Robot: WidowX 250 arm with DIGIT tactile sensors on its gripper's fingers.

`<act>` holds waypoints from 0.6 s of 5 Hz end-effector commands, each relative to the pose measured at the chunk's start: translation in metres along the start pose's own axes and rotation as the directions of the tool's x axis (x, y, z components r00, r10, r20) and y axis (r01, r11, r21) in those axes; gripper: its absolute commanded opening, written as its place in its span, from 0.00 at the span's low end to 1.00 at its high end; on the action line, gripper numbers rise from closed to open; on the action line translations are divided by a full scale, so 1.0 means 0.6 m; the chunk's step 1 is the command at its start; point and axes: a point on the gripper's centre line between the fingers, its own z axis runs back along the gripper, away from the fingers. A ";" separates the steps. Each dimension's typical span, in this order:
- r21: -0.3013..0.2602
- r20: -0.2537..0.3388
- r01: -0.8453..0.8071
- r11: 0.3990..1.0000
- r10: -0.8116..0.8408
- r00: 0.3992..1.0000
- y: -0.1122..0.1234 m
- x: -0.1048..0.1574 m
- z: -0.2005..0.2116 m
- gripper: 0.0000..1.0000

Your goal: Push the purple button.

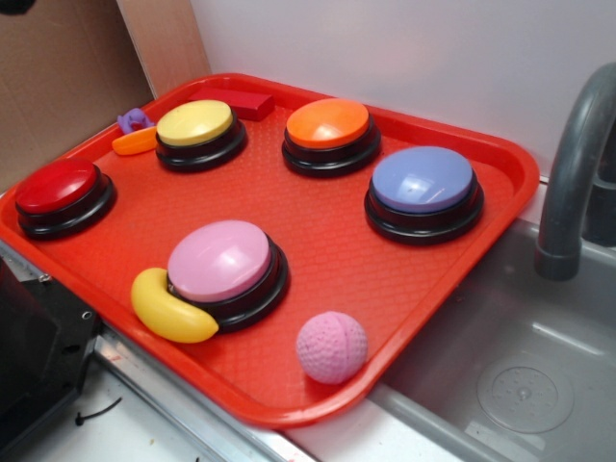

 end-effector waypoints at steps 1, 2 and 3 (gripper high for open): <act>-0.003 0.020 0.296 0.955 -0.296 0.955 -0.097 0.151 -0.109 1.00; -0.002 0.044 0.384 0.923 -0.383 0.923 -0.112 0.184 -0.152 1.00; -0.002 0.044 0.384 0.923 -0.383 0.923 -0.112 0.184 -0.152 1.00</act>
